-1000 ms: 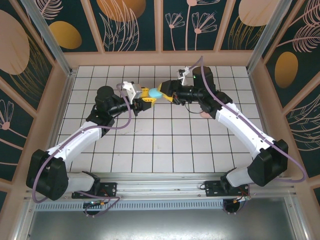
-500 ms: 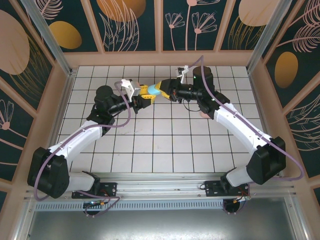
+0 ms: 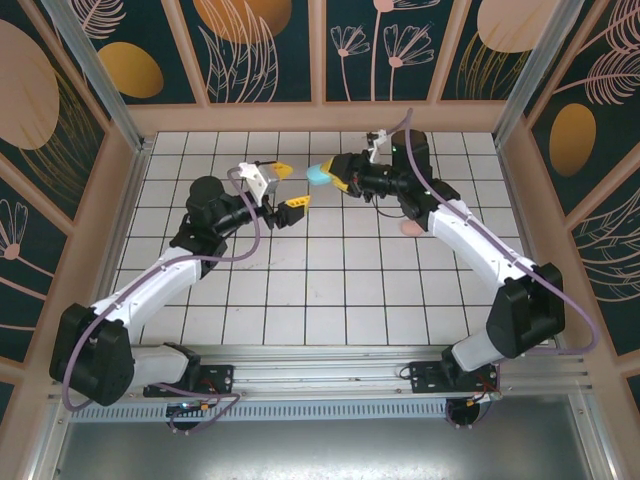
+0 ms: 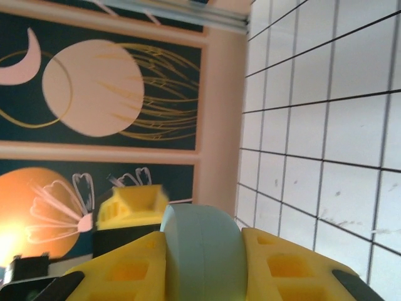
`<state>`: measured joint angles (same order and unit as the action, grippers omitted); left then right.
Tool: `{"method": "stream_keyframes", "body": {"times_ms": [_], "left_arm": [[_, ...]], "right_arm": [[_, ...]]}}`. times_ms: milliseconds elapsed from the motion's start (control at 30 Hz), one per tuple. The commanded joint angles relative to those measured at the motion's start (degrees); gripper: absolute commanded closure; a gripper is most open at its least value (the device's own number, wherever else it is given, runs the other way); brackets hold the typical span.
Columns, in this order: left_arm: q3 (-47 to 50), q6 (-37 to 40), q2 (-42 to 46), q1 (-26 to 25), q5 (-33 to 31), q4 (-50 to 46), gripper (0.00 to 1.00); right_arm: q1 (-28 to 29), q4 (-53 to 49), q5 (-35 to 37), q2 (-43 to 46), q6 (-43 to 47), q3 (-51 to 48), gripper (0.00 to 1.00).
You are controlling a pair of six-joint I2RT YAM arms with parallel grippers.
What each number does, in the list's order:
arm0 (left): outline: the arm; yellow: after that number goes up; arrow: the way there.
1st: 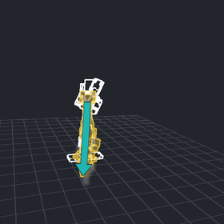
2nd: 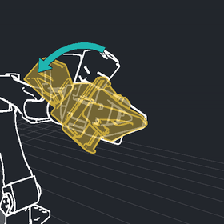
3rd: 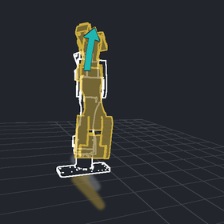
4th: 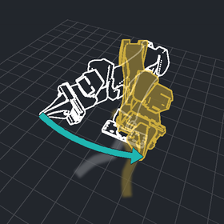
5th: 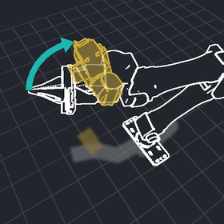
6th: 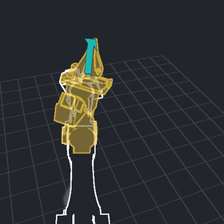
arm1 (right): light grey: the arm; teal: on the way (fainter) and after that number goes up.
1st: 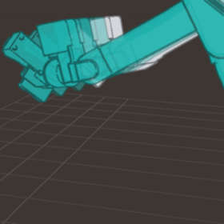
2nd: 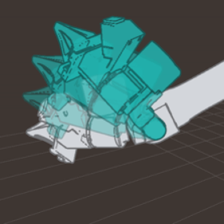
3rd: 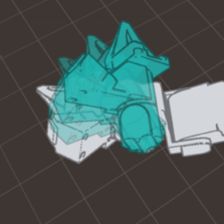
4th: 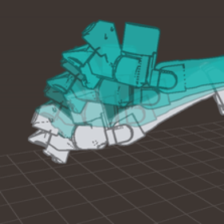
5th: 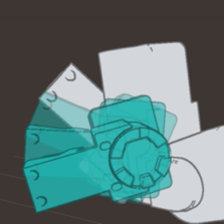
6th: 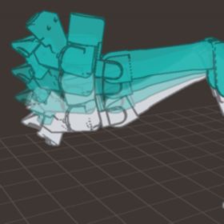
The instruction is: Insert the wireless bluetooth earbuds into the charging case
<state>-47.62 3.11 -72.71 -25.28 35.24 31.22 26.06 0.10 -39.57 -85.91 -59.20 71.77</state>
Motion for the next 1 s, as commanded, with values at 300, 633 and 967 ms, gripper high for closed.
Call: {"method": "stream_keyframes", "body": {"times_ms": [300, 633, 967], "left_arm": [[7.54, 1.32, 7.82, 0.12, -10.83, -1.34, 0.02], [10.94, 2.67, 13.20, 0.39, -16.33, -5.56, 0.02], [15.01, 2.94, 17.07, 0.93, -21.01, -7.83, 0.01]], "right_arm": [[-3.26, -3.03, 3.01, -15.19, 12.51, 3.46, 0.83], [-3.72, 0.10, 2.61, -31.61, 14.51, 8.65, 0.85], [-4.42, -2.58, 4.16, -38.48, 16.75, 10.24, 0.80]]}}
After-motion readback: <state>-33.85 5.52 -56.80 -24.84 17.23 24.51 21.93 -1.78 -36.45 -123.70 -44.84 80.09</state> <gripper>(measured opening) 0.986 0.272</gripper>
